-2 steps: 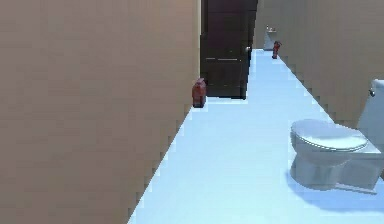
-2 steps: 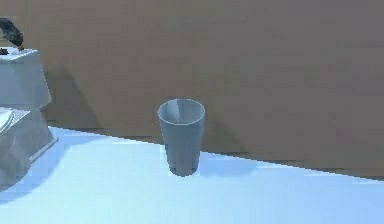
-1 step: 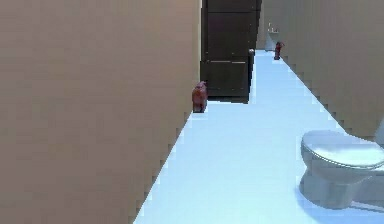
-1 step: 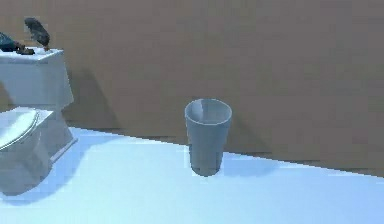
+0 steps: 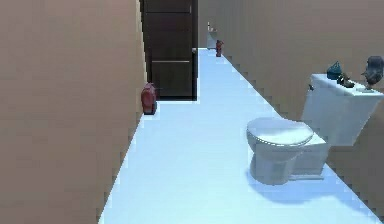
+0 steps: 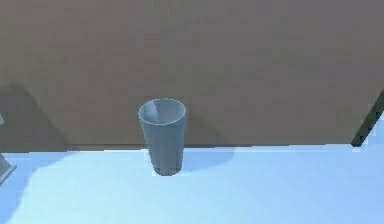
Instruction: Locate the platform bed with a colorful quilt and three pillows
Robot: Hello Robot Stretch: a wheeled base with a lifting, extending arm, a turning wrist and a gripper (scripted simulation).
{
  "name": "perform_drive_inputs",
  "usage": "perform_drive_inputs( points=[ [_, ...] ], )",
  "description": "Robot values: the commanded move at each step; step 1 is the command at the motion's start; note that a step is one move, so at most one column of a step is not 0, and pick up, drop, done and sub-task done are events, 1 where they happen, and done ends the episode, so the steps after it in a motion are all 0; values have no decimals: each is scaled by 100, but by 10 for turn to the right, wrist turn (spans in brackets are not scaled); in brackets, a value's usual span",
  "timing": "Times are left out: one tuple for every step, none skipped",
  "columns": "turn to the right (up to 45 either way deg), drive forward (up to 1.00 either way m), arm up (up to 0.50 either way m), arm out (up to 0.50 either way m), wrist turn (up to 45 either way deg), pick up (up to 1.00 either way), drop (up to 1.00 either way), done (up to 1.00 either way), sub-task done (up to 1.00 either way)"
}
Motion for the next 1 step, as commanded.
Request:
perform_drive_inputs(
  points=[
    [0, 100, 0, 0, 0, 0, 0, 0, 0]
  ],
)
